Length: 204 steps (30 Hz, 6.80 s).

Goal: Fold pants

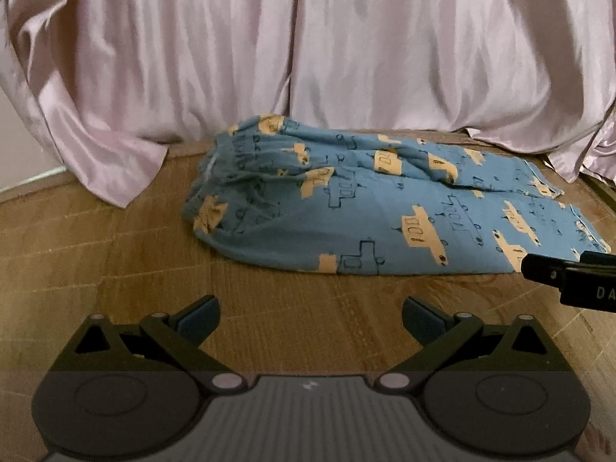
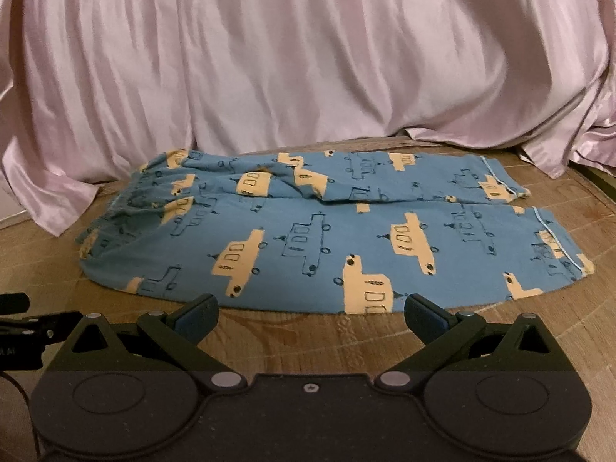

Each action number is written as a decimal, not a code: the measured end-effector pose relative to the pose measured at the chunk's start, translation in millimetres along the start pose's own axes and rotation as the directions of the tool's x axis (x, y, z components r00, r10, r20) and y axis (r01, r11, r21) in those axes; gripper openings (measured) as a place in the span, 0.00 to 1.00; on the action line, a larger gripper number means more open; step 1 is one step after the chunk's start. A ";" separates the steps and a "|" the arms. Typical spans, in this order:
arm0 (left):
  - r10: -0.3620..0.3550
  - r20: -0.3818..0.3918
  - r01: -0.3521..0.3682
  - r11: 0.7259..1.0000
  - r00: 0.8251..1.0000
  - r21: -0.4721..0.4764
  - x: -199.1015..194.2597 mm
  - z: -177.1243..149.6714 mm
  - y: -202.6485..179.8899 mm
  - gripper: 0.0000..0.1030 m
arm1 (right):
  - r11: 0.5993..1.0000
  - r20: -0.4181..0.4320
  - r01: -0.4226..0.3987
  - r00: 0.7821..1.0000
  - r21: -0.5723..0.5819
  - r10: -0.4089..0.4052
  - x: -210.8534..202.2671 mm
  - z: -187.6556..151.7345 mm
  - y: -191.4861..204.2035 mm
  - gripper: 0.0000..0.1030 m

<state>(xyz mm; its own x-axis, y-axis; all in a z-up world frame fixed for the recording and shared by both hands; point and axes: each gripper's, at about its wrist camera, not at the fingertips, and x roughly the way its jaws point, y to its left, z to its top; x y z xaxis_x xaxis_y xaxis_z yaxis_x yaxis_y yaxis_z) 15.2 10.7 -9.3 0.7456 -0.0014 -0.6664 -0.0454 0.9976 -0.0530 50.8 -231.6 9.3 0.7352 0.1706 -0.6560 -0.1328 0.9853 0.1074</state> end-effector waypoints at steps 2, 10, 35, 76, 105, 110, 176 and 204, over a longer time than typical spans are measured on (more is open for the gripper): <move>-0.023 0.003 0.023 0.999 1.000 -0.024 0.4 5.0 5.9 1.00 | 0.999 0.017 -0.054 0.998 0.001 0.054 3.4 8.0 -3.9 0.99; 0.043 0.110 -0.057 0.990 0.993 0.126 4.9 93.8 15.1 1.00 | 0.973 0.031 -0.183 0.981 -0.143 0.189 21.1 94.7 -14.3 1.00; -0.069 -0.187 0.123 0.947 0.980 0.297 293.1 247.8 53.3 0.92 | 0.790 -0.252 -0.439 0.897 -0.427 0.362 277.3 233.9 -67.3 0.81; -0.110 -0.204 0.183 0.905 0.973 0.384 271.0 254.0 59.1 0.05 | 0.749 -0.188 -0.259 0.965 -0.609 0.180 298.5 211.5 -43.0 0.01; -0.188 -0.008 0.179 0.922 0.982 0.342 199.5 246.4 78.3 0.03 | 0.801 0.041 -0.106 0.986 -0.589 0.161 223.3 194.0 -47.6 0.01; -0.217 0.048 0.184 0.908 0.975 0.375 140.0 234.4 80.0 0.03 | 0.802 0.077 -0.120 0.976 -0.585 0.203 158.5 178.5 -51.7 0.01; -0.103 -0.021 0.105 0.990 0.994 0.093 69.0 81.5 46.9 0.88 | 0.918 -0.085 -0.198 0.980 -0.345 0.180 53.8 42.3 -89.3 0.88; -0.616 -0.166 0.611 0.787 0.770 -0.086 154.0 58.5 -144.9 0.09 | 0.966 -0.308 -0.255 0.922 -0.032 0.233 224.3 199.6 -136.5 0.72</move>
<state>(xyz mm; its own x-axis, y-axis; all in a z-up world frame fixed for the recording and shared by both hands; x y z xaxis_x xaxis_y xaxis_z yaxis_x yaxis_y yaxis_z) 175.5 -130.1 -60.8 0.4916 -0.6276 -0.6038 0.3628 0.7779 -0.5131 366.4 -326.3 -3.4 0.4426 0.3845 -0.8101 -0.3369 0.9085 0.2471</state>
